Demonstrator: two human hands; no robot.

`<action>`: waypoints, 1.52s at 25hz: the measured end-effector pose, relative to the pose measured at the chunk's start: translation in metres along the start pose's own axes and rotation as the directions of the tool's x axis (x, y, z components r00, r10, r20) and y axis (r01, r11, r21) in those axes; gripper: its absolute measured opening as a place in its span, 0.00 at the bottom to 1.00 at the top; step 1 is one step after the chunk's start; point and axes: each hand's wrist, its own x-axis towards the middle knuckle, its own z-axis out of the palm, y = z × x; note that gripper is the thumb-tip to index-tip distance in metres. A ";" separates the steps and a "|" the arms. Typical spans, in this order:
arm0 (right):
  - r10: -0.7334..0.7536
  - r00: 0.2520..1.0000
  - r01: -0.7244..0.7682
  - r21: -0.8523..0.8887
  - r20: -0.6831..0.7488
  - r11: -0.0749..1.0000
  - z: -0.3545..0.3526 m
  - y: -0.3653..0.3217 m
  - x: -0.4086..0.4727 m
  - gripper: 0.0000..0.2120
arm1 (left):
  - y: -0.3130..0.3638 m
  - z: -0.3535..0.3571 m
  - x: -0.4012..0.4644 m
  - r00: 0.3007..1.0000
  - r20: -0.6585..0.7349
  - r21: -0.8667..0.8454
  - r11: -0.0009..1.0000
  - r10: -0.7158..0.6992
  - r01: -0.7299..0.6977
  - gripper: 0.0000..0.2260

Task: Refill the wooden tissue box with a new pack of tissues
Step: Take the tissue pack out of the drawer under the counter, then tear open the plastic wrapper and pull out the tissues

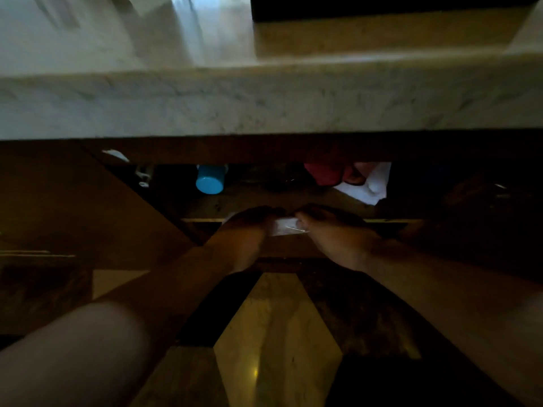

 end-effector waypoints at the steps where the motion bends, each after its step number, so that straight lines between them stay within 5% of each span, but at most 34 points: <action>1: -0.029 0.999 0.030 -0.042 0.036 0.999 -0.015 -0.005 -0.011 0.18 | 0.003 -0.014 -0.013 0.996 0.048 0.007 0.997 0.075 -0.076 0.20; 5: -0.166 0.985 0.172 -0.124 0.053 0.977 -0.074 -0.036 -0.054 0.11 | 0.020 -0.076 -0.056 0.987 0.141 -0.176 0.983 0.071 -0.045 0.20; 10: -0.112 0.983 0.113 -0.004 0.148 0.994 -0.161 -0.085 -0.098 0.06 | 0.057 -0.159 -0.109 0.952 0.304 -0.221 0.971 -0.021 0.092 0.14; 15: -0.150 0.975 0.149 0.014 0.166 0.989 -0.261 -0.143 -0.122 0.15 | 0.079 -0.265 -0.168 0.968 0.250 -0.327 0.942 0.008 0.077 0.19; 30: -0.194 0.978 0.181 0.141 0.082 0.973 -0.471 -0.214 -0.160 0.11 | 0.135 -0.509 -0.233 0.947 0.310 -0.245 0.955 -0.085 0.166 0.15; 33: -0.178 0.980 0.158 0.205 0.086 0.966 -0.492 -0.200 -0.163 0.15 | 0.134 -0.529 -0.236 0.955 0.256 -0.295 0.928 -0.152 0.227 0.15; 38: -0.075 0.996 0.050 0.361 0.053 0.931 -0.489 -0.185 -0.158 0.15 | 0.103 -0.527 -0.247 0.936 -0.034 -0.574 0.773 -0.351 0.270 0.06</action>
